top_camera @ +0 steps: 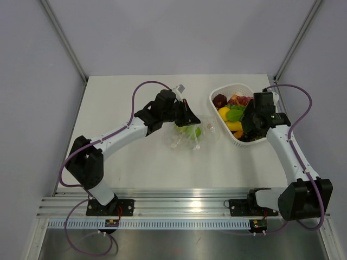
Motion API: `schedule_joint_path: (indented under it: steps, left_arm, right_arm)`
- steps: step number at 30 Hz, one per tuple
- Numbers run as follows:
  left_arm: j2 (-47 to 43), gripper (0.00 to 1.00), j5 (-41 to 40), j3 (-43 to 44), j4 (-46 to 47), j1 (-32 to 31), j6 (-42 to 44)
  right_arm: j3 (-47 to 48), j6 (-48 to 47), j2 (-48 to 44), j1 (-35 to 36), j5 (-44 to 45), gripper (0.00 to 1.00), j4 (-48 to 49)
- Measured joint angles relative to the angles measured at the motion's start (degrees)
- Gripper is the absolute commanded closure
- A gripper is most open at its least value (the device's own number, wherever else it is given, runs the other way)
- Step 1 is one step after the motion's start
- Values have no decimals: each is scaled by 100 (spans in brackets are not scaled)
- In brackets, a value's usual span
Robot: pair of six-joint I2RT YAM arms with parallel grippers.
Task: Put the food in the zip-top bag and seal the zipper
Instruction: Pick up the fake fruit from the bin, then place the fake fruit in the zipper food storage bag.
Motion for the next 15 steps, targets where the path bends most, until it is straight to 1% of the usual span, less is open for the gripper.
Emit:
schedule_joint_path:
  steps: [5,9,15]
  left_arm:
    - [0,100,2,0,0,0,0]
    - [0,100,2,0,0,0,0]
    - [0,100,2,0,0,-15,-2]
  right_arm:
    - [103,-33,-33,0,-203,70,-127]
    - [109,-57,-227,0,-774,70,-179]
    - [111,-31,-769,13,-1794,70,-162]
